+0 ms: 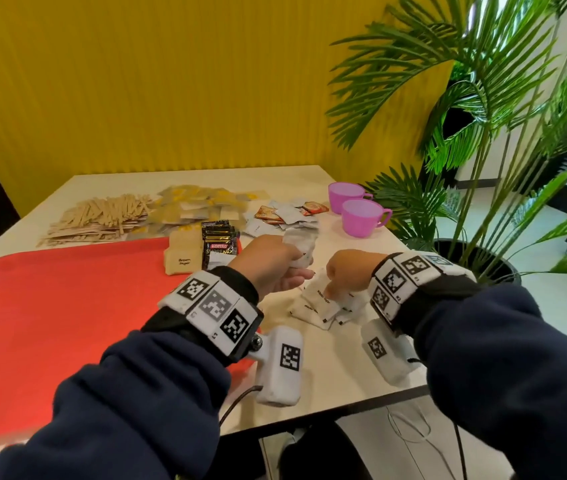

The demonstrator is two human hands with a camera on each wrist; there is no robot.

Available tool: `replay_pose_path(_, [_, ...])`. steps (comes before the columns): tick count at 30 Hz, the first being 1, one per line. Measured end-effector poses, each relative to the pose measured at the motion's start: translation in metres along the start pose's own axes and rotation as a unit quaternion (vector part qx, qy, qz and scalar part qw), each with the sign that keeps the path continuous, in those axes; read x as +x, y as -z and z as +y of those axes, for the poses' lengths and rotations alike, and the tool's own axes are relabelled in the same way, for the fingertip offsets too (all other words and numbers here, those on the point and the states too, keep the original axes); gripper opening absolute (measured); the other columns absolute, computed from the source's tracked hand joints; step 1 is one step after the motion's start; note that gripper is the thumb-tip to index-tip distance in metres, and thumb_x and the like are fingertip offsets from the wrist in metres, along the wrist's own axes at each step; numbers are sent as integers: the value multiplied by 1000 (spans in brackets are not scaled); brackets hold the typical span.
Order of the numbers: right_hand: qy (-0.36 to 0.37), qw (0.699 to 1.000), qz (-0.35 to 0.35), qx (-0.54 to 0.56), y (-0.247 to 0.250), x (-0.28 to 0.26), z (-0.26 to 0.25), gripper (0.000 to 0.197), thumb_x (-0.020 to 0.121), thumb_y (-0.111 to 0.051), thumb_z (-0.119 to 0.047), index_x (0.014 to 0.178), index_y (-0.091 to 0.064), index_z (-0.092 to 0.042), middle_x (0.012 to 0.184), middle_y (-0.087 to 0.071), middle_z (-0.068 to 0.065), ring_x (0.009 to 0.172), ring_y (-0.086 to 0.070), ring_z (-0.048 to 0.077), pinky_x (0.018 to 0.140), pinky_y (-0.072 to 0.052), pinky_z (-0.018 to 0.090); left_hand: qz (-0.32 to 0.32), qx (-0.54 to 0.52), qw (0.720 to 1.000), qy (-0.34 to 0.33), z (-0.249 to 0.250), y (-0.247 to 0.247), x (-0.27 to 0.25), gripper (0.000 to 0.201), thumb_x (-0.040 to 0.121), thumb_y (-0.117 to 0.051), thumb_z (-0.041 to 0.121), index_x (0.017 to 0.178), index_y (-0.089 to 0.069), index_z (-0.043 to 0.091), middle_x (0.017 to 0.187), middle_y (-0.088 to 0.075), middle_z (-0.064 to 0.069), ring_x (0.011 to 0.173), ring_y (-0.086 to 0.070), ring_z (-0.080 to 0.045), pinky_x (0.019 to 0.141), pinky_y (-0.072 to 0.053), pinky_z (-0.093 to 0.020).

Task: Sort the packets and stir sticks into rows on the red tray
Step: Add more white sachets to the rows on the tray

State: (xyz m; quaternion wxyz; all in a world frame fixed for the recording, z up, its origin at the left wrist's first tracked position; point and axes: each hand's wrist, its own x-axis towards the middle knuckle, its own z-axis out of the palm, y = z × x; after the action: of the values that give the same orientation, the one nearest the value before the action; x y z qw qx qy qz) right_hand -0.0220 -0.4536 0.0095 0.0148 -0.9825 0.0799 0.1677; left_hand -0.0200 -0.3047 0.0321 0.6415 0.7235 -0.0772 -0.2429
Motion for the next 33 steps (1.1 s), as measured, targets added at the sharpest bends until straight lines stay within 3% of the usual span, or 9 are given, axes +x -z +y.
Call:
replay_pose_path(2, [25, 998, 12, 49, 9, -7, 4, 15, 90, -57, -24, 94, -58, -10, 91, -51, 3, 77, -48, 18, 58, -38, 22, 8, -3, 1000, 4, -2, 1, 2, 30, 97, -40, 7, 125, -48, -3, 107, -65, -21, 81, -63, -21, 63, -51, -23])
replay_pose_path(9, [99, 935, 103, 323, 22, -32, 25, 20, 92, -55, -16, 75, -47, -23, 81, -58, -1, 67, -58, 10, 54, -48, 20, 33, -8, 999, 14, -6, 1, 1, 17, 98, -42, 11, 85, -52, 16, 98, -56, -7, 93, -57, -23, 78, -51, -34])
replay_pose_path(12, [151, 914, 146, 346, 25, -40, 20, 20, 91, -57, -16, 75, -47, -22, 68, -57, -3, 55, -55, 5, 47, -42, 17, -49, -60, 997, 31, -9, -3, -5, 22, 100, -38, 27, 99, -57, 15, 105, -64, -12, 86, -65, -29, 69, -55, -34])
replay_pose_path(16, [187, 906, 191, 328, 23, -35, 6, 22, 85, -64, -8, 71, -49, -17, 65, -53, -3, 40, -48, -4, 43, -42, 13, -111, -177, 977, 38, -13, -7, -2, 62, 85, -44, 54, 131, -45, 12, 119, -62, -17, 79, -71, -30, 61, -58, -27])
replay_pose_path(21, [189, 863, 199, 424, 22, -25, 6, 17, 83, -66, -8, 79, -52, -17, 78, -55, 1, 56, -55, 7, 53, -50, 20, -59, -146, 987, -16, -19, -8, 0, 18, 89, -57, 6, 107, -59, 2, 86, -69, -15, 68, -70, -15, 50, -52, -12])
replay_pose_path(23, [133, 879, 149, 433, 19, -20, 10, 13, 87, -64, -22, 85, -53, -18, 86, -58, 3, 65, -59, 11, 59, -52, 21, -25, -156, 987, -24, -21, -6, 3, 13, 90, -53, -3, 101, -59, -2, 84, -68, -17, 64, -69, -13, 48, -50, -12])
replay_pose_path(27, [13, 990, 23, 141, 11, -9, 14, 42, 88, -59, -42, 107, -56, -6, 96, -58, 8, 84, -55, 20, 77, -48, 31, 22, -152, 988, -35, -25, -4, 9, 11, 89, -52, -6, 98, -59, -6, 85, -67, -16, 65, -68, -13, 51, -50, -11])
replay_pose_path(30, [-15, 999, -14, 32, 6, -4, 8, 37, 86, -59, -47, 94, -50, -12, 77, -51, 0, 75, -49, 17, 64, -40, 26, 28, -162, 986, -37, -27, -3, 11, 11, 89, -50, -7, 92, -60, -2, 85, -66, -14, 64, -67, -12, 52, -50, -11])
replay_pose_path(33, [-20, 999, -23, -25, 2, 6, 4, 36, 84, -60, -48, 88, -50, -14, 83, -53, 1, 84, -50, 20, 75, -39, 30, 29, -177, 983, -28, -26, -2, 12, 10, 89, -52, -4, 95, -60, -5, 89, -66, -13, 67, -65, -13, 52, -50, -11])
